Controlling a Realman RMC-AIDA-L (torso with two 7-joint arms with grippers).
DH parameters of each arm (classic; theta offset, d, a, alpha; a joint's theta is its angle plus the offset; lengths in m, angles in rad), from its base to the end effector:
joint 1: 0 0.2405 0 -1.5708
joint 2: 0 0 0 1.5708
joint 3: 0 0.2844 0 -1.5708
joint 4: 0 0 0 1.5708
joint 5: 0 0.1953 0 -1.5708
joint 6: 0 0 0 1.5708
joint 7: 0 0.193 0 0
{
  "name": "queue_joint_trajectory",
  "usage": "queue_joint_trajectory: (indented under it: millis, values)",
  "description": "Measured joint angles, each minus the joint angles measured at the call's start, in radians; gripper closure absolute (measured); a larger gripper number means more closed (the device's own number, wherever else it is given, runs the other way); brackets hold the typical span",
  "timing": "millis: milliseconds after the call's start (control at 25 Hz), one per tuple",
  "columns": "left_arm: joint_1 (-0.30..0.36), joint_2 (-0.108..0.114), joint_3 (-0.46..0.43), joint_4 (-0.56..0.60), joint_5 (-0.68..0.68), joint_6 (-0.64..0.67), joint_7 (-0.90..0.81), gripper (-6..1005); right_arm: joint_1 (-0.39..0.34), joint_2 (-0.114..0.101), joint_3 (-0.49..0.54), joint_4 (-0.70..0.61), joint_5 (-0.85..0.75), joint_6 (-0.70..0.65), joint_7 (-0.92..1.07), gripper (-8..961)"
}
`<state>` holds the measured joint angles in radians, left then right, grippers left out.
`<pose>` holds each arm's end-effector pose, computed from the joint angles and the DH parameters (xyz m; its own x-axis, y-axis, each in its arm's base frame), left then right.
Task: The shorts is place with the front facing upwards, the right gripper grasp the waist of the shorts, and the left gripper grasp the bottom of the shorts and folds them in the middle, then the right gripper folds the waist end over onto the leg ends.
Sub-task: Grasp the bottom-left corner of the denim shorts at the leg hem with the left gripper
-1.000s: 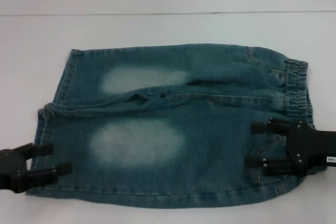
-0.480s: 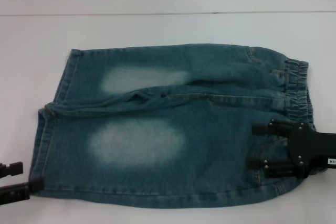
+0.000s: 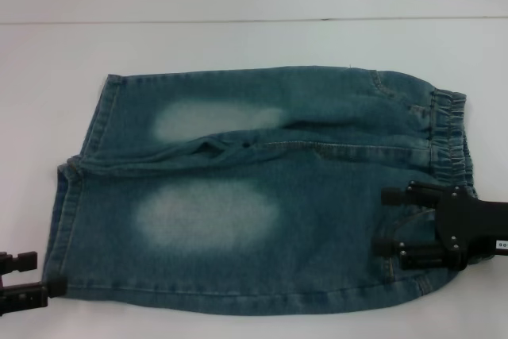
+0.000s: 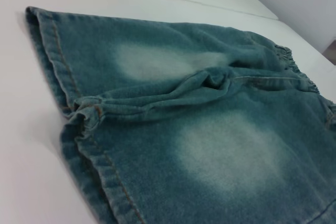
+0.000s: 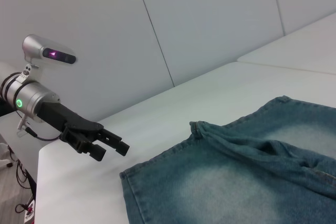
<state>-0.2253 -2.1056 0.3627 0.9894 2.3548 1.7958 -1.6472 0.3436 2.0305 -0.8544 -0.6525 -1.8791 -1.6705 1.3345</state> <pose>-0.3713 0.2326 -0.0007 0.5571 0.7206 0.4128 0.8239 -0.5417 -0.1665 0.2910 0.2803 -0.0515 0.7685 -0.3961 -0.5024 -0.4768 -0.8782 -0.0370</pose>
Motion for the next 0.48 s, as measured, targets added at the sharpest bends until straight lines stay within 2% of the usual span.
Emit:
queue_joint_trajectory:
  millis: [480]
  values:
    - [-0.022, 0.000, 0.004, -0.004, 0.055, -0.037, -0.021, 81, 0.000, 0.002, 0.000, 0.001, 0.000, 0.000, 0.000, 7]
